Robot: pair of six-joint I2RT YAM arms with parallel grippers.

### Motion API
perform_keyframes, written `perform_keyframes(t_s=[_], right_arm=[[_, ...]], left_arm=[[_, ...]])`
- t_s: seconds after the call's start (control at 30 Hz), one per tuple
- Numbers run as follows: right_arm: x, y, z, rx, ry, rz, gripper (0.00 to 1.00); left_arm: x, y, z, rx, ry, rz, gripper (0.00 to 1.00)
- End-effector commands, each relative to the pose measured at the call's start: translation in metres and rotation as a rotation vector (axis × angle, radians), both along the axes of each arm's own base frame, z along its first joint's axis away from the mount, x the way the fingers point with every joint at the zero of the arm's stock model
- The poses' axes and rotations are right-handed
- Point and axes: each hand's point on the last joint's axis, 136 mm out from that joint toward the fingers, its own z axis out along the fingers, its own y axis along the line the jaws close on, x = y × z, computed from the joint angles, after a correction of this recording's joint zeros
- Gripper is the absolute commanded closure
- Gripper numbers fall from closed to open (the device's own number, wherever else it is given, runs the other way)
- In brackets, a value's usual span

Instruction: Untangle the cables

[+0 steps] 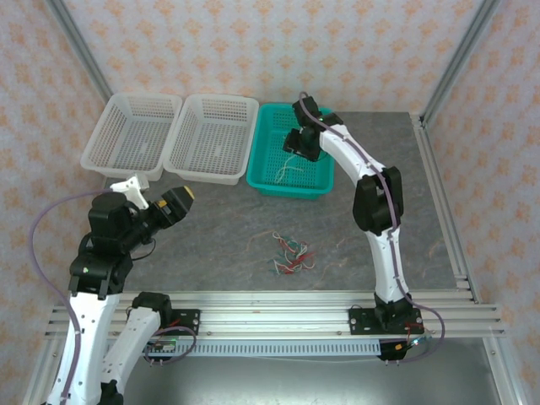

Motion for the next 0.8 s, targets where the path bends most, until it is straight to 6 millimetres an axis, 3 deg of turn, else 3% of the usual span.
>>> perform_keyframes(t_s=[0.0,0.2,0.27,0.37,0.5,0.67,0.77], right_arm=[[-0.005,-0.020,0.083,-0.018,-0.143,-0.038,0.30],[-0.039,-0.044,0.175,-0.029,-0.286,-0.011,0.29],[-0.063,-0.056,0.194,-0.048,-0.322,0.016,0.29],[-0.108,-0.067,0.203,-0.043,-0.349,0.097,0.29],[-0.174,-0.081,0.180,0.000,-0.311,0.145,0.29],[-0.245,-0.092,0.119,0.095,-0.139,0.095,0.30],[-0.274,-0.079,0.076,0.156,-0.027,0.098,0.32]], left_arm=[[0.002,0.002,-0.021,0.046,0.087,-0.006,0.14],[0.007,-0.008,-0.029,0.004,0.106,-0.026,0.15],[0.008,-0.016,-0.037,-0.017,0.120,-0.042,0.18],[0.010,-0.033,-0.052,-0.020,0.145,-0.078,0.20],[0.014,-0.067,-0.076,0.007,0.193,-0.147,0.22],[0.017,-0.122,-0.105,0.101,0.254,-0.262,0.22],[0.014,-0.156,-0.119,0.113,0.278,-0.328,0.25]])
